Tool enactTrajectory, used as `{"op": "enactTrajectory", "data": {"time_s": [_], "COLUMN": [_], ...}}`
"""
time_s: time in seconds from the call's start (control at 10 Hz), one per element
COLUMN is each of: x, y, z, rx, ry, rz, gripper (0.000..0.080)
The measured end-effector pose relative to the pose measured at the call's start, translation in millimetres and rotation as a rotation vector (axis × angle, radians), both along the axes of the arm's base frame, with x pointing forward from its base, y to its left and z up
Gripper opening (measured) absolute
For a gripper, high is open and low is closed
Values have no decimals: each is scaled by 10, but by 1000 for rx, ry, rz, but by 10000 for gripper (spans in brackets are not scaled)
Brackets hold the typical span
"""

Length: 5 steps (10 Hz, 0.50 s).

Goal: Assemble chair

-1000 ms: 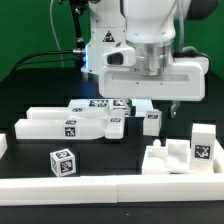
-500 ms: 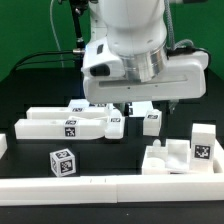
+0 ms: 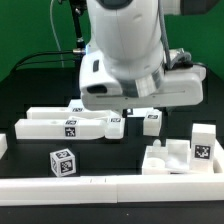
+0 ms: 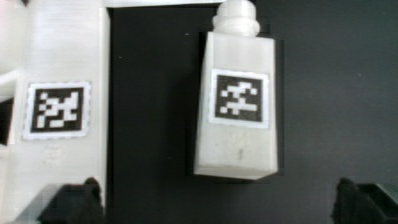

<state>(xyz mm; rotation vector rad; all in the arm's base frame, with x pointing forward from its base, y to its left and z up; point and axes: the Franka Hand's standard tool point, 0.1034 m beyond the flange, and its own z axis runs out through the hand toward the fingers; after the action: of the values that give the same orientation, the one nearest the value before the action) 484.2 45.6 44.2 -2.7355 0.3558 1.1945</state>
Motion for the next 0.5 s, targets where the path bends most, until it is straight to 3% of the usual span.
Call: {"op": "enactTrajectory", "data": {"time_s": [0.1, 0.5], "x": [25, 63], "y": [17, 18], "z": [-22, -61], "rx": [7, 4], "ry": [85, 93], "rz": [0, 2], "gripper": [649, 649]}}
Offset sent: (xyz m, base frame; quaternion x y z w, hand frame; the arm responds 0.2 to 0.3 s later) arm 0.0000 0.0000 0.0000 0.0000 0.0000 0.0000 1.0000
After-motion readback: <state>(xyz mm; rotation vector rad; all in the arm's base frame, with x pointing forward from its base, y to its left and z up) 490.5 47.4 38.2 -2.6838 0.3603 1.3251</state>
